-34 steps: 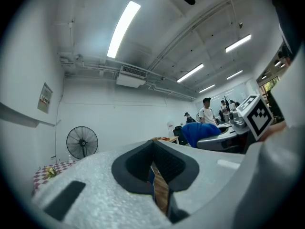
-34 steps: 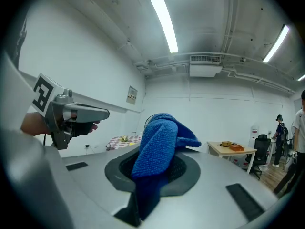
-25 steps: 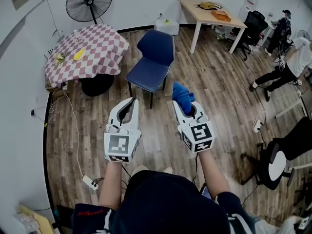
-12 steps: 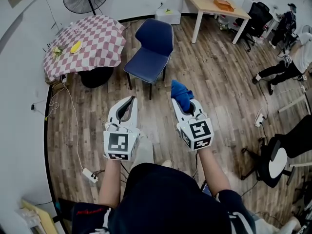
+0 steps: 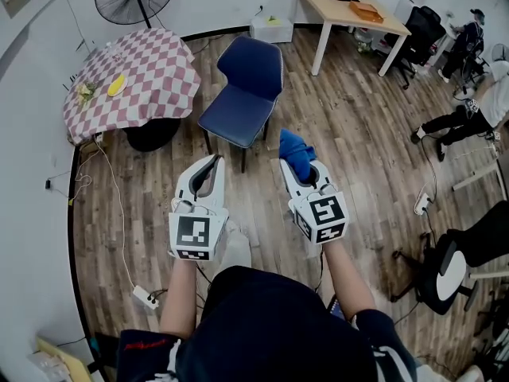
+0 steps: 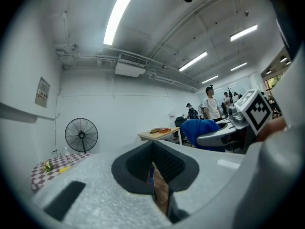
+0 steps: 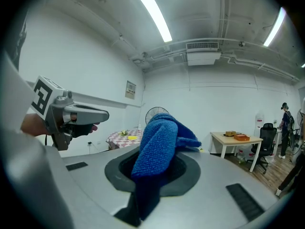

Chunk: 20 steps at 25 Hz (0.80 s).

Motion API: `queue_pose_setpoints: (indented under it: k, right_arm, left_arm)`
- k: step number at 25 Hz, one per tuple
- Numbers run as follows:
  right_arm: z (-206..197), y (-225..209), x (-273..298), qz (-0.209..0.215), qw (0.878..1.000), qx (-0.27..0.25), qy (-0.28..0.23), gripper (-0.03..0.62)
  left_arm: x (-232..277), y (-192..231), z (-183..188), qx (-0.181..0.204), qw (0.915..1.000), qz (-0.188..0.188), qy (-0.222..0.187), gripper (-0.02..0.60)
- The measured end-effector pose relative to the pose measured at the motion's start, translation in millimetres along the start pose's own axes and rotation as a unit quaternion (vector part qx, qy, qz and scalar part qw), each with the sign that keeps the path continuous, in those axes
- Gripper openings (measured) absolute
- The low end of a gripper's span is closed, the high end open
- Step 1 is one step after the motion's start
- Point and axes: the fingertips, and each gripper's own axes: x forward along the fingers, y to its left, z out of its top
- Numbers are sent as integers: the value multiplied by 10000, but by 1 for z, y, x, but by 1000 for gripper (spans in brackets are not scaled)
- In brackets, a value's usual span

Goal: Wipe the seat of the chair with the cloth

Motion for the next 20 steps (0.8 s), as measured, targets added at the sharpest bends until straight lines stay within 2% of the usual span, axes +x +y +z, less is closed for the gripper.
queue_pose_setpoints:
  k: [12,20]
  right_arm:
    - [34,-25,139,-82,9999,-68,50,51]
    - [50,-27,213,-155,9997,-153,81,51]
  left_arm:
    - [97,109,-3,-68,9999,-100,-38,15]
    - [142,173,-11,-152,9997,-179,-99,15]
